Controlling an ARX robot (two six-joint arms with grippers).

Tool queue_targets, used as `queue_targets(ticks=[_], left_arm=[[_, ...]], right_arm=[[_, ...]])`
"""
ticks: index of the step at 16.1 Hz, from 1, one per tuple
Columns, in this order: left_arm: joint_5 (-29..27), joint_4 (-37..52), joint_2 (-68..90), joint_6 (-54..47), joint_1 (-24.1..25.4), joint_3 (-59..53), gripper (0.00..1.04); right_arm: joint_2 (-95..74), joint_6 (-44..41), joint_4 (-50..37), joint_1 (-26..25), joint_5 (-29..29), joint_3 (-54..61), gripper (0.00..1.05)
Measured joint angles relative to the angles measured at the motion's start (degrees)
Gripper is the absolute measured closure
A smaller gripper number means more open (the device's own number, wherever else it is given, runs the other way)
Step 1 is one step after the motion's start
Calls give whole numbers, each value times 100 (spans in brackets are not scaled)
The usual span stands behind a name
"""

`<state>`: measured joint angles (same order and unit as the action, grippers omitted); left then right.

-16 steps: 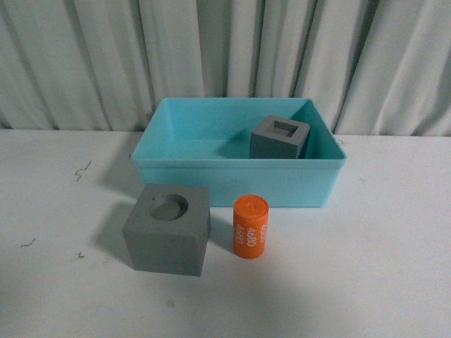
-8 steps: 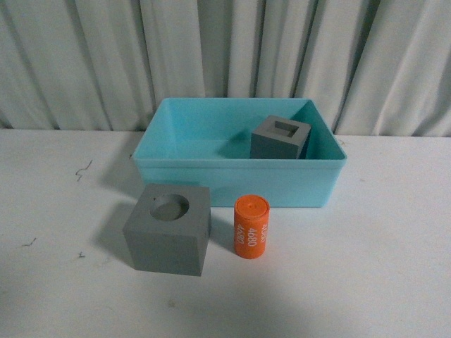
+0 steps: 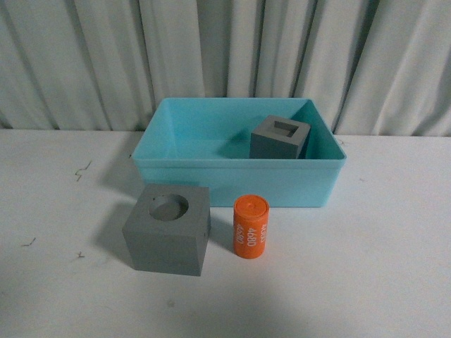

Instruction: Place gray and orange parts in blue box

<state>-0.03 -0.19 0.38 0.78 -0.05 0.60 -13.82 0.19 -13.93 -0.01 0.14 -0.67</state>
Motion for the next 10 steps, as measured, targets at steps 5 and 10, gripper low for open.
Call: queue_targets(ticks=[5,10], left_arm=[[-2,0,0,0,0,0,7],[-7,2,0,0,0,0,7]], right_arm=[[448,0,485,0,0,0,103],[1362,-4,1462,0,-7,-2,103]])
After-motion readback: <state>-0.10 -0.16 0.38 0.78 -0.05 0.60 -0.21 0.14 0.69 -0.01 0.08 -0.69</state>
